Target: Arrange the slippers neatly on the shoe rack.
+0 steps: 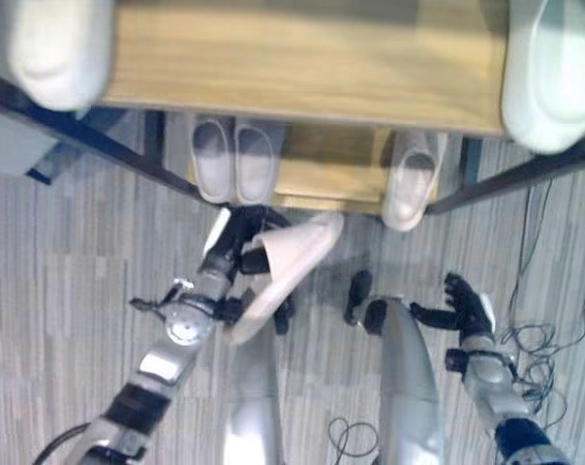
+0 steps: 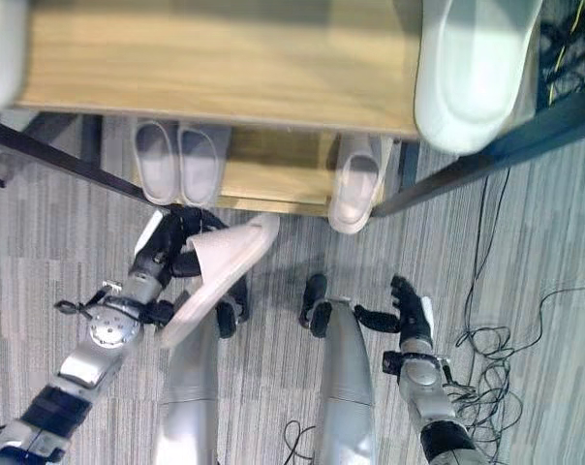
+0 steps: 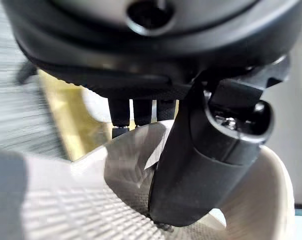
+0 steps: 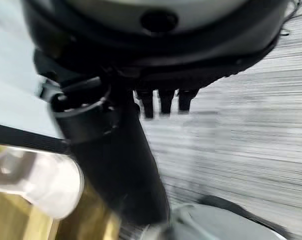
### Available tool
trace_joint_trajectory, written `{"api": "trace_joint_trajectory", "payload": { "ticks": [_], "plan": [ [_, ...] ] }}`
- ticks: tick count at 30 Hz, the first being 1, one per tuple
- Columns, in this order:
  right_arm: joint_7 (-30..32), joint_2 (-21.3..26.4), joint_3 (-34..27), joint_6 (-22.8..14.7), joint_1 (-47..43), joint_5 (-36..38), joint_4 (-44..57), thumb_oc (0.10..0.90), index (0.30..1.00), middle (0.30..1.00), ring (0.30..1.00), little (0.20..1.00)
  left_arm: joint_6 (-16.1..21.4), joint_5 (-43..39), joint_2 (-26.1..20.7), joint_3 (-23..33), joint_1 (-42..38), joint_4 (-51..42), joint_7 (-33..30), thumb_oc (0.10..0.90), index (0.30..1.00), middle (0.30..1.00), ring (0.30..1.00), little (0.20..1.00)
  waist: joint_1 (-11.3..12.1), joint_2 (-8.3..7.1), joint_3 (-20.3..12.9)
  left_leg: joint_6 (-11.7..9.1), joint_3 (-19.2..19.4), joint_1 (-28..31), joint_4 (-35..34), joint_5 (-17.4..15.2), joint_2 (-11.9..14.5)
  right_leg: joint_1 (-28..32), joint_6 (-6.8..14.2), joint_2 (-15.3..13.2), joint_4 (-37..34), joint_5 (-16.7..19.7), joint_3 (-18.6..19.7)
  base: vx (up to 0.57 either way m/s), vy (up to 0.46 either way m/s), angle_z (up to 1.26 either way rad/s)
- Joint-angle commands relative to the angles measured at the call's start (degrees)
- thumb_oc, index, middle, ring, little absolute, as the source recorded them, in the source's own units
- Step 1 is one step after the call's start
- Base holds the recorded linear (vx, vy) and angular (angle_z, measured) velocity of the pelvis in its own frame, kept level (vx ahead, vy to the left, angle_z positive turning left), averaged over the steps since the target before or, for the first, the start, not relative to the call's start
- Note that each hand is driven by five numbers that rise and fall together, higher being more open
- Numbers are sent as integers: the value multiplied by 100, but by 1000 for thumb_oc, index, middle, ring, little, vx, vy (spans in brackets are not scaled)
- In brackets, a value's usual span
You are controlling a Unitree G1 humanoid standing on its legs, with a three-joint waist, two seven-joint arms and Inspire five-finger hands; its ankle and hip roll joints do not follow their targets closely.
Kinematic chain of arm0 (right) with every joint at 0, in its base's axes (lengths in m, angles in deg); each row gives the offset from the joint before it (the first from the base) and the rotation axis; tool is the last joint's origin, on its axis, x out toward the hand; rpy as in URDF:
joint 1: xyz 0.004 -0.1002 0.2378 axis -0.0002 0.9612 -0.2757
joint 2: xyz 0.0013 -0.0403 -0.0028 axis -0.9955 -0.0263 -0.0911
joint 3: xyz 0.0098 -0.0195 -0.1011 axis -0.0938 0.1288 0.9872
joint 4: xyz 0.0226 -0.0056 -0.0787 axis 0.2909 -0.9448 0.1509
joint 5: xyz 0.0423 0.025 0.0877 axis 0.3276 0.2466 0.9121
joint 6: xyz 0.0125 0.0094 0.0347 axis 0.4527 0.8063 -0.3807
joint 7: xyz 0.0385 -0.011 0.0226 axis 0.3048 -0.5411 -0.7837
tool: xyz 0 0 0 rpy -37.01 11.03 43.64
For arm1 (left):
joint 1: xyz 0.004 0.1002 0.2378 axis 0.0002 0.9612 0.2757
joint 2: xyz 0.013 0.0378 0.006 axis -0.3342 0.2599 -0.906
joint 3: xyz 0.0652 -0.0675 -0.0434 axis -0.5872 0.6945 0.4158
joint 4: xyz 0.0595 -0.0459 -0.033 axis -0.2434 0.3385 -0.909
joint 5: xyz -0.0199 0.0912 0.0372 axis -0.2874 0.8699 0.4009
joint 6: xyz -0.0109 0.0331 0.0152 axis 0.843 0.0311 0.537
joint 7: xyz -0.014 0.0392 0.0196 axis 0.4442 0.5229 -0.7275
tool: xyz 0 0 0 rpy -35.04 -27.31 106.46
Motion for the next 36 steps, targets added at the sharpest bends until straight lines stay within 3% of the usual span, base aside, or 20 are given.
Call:
{"api": "trace_joint_trajectory", "payload": {
  "ticks": [1,4,8,14,15,21,31,36],
  "plan": [
    [377,151,131,-429,282,-173,642,800,900,900,900,900,839,574,38,40,-495,-813,-678,400,300,300,300,300,-72,255,-525,-141,-661,-603,627,-422,273,-278,307,-280,513,-604,331,67,30,-50],
    [465,211,141,-458,222,-224,893,800,900,900,900,900,841,739,-101,39,-792,-933,-947,400,300,300,300,300,-123,272,-416,-117,-710,-945,1203,-679,271,-668,296,-319,1096,-845,416,106,8,-4],
    [528,363,173,-588,93,-163,1538,800,900,900,900,900,782,1035,-379,2,-1315,-1107,-1509,400,300,300,300,300,-216,287,-152,-23,-808,-1604,2524,-1222,325,-1428,277,-330,2423,-1333,607,151,22,-14],
    [580,604,15,-731,181,-90,2154,800,900,900,900,900,669,1235,-816,-3,-1970,-1096,-2054,400,300,300,300,300,-354,93,409,51,-685,-1625,3670,-1834,334,-1694,240,-325,3723,-1833,1000,121,-3,-1],
    [566,668,-96,-785,487,5,2414,800,900,900,900,900,614,1316,-950,-82,-2090,-1043,-2212,400,300,300,300,300,-418,53,417,82,-688,-1625,4070,-2076,350,-1700,250,-302,4122,-2041,1133,170,5,2],
    [585,835,-186,-918,1323,90,3131,800,900,900,900,900,543,1547,-1304,-259,-2296,-1010,-2712,400,300,300,300,300,-528,41,417,107,-873,-1625,5045,-2670,402,-1700,235,-272,5114,-2557,1409,117,40,-6],
    [500,1412,-95,-978,1632,82,3618,800,900,900,900,900,364,1711,-1538,-564,-2502,-674,-2886,400,300,300,300,300,-571,-72,417,100,-1010,-1625,6032,-3132,354,-1700,224,-343,6097,-2948,1649,35,12,-5],
    [392,1722,-15,-903,1425,71,3662,800,900,900,900,900,268,1502,-1568,-1097,-3142,30,-2633,400,300,300,300,300,-668,-99,417,117,-890,-1625,6329,-3229,417,-1700,252,-355,6406,-3025,1837,1,1,-1]
  ]
}}
